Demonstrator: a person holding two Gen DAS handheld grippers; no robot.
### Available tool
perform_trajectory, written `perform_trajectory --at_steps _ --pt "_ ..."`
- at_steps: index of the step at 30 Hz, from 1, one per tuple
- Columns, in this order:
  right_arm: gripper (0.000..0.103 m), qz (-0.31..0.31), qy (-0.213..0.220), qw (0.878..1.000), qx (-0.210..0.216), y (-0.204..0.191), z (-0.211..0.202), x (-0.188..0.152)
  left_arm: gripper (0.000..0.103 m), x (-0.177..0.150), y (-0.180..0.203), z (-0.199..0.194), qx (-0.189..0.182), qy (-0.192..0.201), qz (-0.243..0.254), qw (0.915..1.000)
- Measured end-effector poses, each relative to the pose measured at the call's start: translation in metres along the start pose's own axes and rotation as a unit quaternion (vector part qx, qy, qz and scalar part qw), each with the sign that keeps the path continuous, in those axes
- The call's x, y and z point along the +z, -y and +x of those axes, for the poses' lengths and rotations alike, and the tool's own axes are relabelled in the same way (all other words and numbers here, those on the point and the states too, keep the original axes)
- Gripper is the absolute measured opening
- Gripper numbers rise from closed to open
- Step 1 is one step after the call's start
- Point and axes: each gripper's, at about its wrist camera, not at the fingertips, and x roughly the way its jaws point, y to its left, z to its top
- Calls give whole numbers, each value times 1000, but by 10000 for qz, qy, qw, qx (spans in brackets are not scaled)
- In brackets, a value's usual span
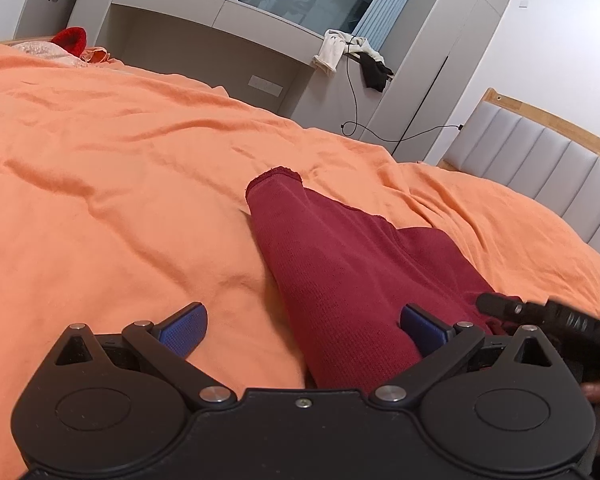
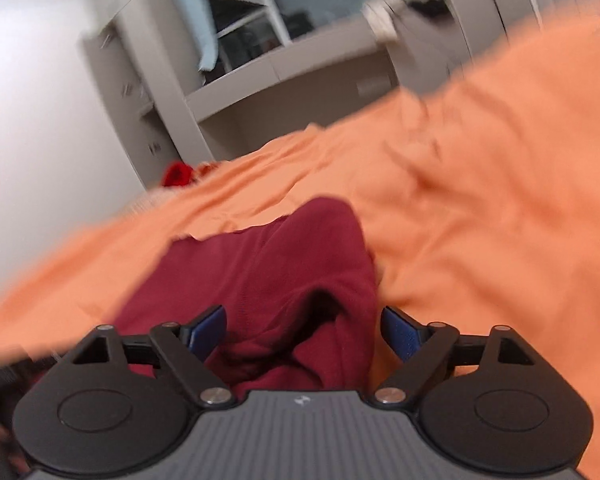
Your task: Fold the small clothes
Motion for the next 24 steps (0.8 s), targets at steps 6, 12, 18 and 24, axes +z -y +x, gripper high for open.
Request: perform_trajectory --at_steps 6,12,18,24 --pt "88 945 -47 9951 273 29 5 1 103 0 1 -1 21 -13 29 10000" --pt "87 856 -22 9961 198 25 5 -3 103 -1 1 -1 25 -6 38 10000" --pt "86 1103 6 9935 282 29 5 -3 103 -1 1 -1 24 -7 40 10000" --pt "85 1196 29 9925 272 30 6 -4 103 -1 1 -1 22 -9 39 10000"
